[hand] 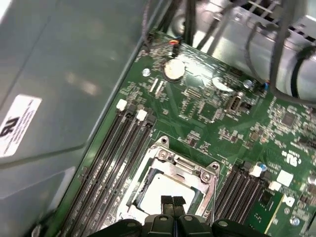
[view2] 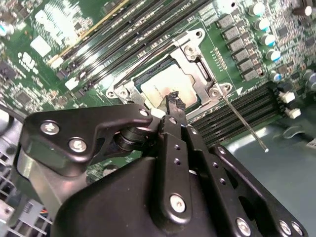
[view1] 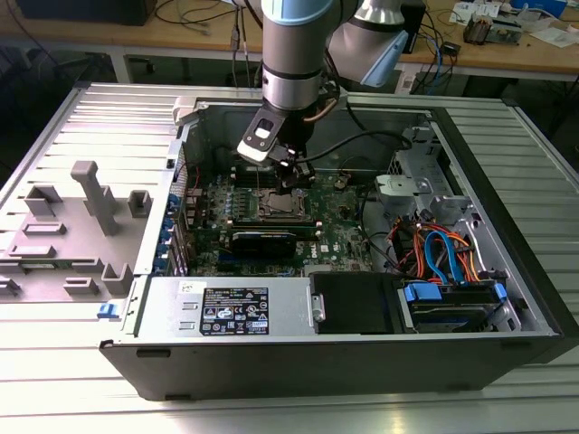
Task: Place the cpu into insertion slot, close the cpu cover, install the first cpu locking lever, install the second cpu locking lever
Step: 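Install the first cpu locking lever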
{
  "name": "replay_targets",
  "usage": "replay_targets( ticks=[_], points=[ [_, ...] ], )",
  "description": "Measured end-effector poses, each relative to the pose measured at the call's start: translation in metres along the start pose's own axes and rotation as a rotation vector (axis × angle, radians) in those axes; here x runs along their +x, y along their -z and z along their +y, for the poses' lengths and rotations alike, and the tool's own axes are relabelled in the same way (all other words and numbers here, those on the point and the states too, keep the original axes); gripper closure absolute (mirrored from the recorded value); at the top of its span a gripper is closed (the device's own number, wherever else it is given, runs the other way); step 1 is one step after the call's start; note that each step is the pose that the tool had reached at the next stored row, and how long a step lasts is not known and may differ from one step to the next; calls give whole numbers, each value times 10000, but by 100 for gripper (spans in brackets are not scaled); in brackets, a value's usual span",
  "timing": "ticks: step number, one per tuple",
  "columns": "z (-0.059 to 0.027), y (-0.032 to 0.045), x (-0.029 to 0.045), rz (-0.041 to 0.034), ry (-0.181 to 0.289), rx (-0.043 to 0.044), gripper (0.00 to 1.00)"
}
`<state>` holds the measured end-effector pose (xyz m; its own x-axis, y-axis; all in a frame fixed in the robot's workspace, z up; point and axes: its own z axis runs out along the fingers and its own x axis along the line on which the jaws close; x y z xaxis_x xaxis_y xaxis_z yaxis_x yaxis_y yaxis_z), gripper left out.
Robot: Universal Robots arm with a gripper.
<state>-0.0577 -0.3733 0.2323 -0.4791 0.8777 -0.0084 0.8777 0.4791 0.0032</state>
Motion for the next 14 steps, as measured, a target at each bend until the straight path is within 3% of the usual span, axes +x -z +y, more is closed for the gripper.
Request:
replay_targets(
  ticks=[2,5,10,13,14],
  points=[
    [0,1,0,1,413,-3,89],
    [0,26,0,-2,494,-1,89],
    [0,155,-1,-8,660,2,89],
    [1,174,-1,-8,1186,-5,89],
    [0,174,-1,-8,1557,-6,89]
  ],
)
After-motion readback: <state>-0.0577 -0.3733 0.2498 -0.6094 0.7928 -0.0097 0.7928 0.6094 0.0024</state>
